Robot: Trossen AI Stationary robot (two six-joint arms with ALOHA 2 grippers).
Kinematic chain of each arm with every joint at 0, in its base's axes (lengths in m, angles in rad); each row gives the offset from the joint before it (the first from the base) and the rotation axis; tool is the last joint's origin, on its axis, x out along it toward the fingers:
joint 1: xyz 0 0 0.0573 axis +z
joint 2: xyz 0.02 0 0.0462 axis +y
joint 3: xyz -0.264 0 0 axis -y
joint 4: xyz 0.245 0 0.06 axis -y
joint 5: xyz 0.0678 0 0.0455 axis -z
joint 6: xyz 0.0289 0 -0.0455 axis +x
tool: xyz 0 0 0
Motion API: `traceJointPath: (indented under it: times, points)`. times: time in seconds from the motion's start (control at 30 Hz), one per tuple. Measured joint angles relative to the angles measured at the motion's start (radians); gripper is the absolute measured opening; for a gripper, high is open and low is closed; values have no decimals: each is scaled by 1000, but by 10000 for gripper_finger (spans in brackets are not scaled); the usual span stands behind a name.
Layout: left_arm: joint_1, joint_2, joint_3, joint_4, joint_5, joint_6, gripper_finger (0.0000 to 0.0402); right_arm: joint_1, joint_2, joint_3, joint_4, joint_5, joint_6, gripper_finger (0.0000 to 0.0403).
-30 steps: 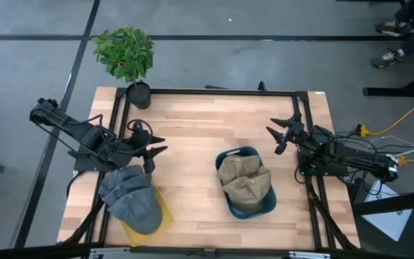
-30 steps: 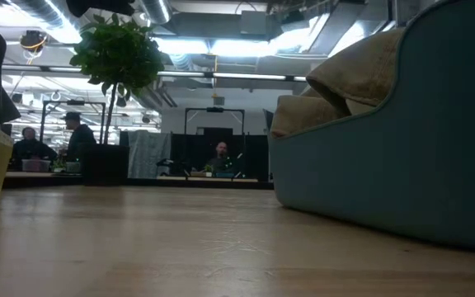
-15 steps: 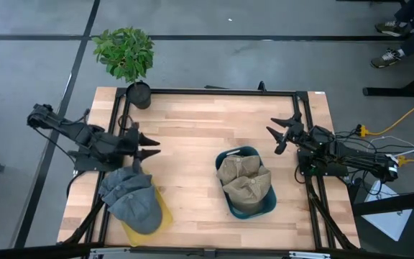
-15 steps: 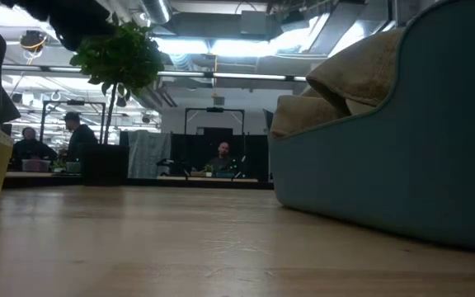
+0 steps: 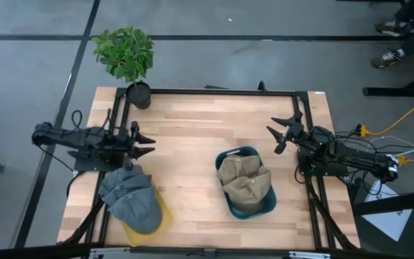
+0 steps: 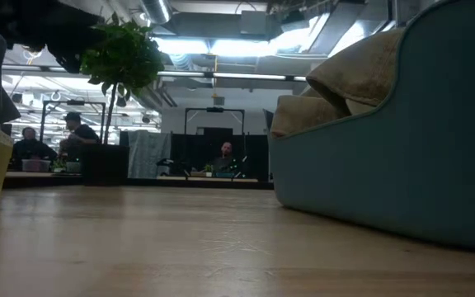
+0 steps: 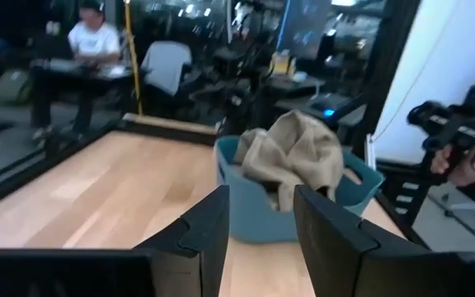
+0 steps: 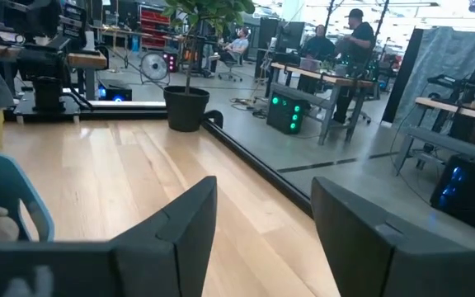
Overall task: Pick & Place hat
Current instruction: Return to Home Position
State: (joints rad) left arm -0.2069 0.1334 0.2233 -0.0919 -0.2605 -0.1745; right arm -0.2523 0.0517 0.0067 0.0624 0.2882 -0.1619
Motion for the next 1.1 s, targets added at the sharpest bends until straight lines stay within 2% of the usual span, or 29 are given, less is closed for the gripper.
traceJointPath:
  times: [0.17,0.5,0.83,1.1]
  points:
    - [76,-41,-86,146,81,57,132,0,0,0,0,0,3,196]
    - [240,-43,-185,303,103,84,132,0,0,0,0,0,4,196]
    - [375,-42,-215,285,131,111,132,0,0,0,0,0,4,196]
    - [420,-42,-215,202,176,118,132,0,0,0,1,-1,0,196]
